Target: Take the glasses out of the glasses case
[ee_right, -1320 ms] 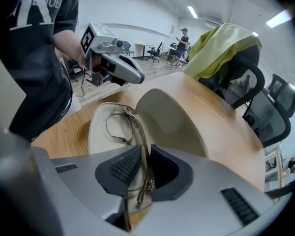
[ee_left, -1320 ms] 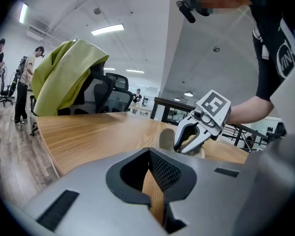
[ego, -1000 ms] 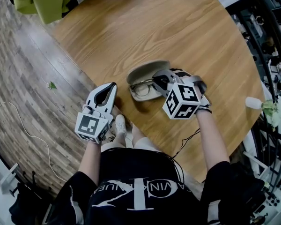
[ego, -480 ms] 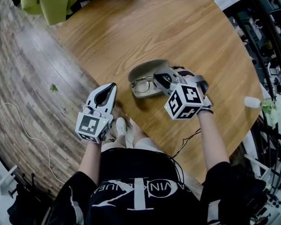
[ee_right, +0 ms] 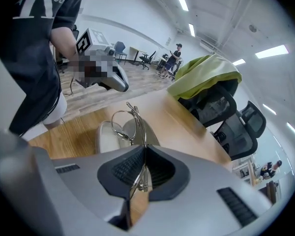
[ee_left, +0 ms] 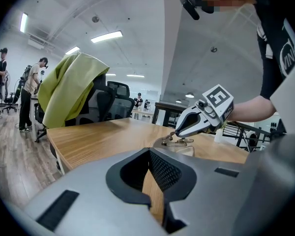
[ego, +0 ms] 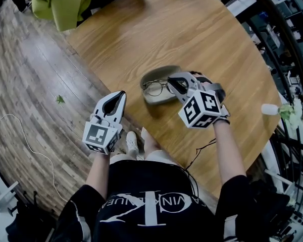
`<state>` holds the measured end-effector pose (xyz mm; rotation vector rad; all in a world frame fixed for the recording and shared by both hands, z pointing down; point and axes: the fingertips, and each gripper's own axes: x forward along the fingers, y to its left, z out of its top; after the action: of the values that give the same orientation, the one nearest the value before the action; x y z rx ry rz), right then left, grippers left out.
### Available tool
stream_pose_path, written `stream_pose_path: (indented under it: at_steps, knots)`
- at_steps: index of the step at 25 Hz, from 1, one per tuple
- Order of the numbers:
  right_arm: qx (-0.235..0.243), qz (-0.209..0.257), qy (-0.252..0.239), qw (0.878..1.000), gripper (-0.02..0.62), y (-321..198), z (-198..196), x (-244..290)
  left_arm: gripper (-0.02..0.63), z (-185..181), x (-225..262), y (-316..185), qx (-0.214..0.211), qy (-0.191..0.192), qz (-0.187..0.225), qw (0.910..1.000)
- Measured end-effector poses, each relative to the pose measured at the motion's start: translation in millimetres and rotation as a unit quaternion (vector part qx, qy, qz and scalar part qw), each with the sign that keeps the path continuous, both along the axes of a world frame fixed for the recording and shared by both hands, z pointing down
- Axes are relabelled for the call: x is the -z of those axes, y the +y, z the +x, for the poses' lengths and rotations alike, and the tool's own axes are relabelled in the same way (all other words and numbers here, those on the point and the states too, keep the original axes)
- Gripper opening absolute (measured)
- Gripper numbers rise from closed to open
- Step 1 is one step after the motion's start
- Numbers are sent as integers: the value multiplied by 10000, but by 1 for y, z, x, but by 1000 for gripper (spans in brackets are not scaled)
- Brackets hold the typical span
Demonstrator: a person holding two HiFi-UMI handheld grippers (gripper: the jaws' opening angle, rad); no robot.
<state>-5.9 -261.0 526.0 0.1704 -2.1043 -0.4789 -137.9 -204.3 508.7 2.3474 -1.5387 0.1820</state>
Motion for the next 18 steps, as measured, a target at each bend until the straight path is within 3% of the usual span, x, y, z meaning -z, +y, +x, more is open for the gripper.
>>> stream_pose_path:
  at_steps: [9, 18]
  knots:
    - [-697, 182, -527, 9960, 35, 2, 9, 28, 15, 0, 13, 15, -37, -79, 127, 9999]
    - [-1489, 123, -1268, 9806, 35, 12, 23, 58, 15, 5, 30, 28, -177, -80, 308, 9993]
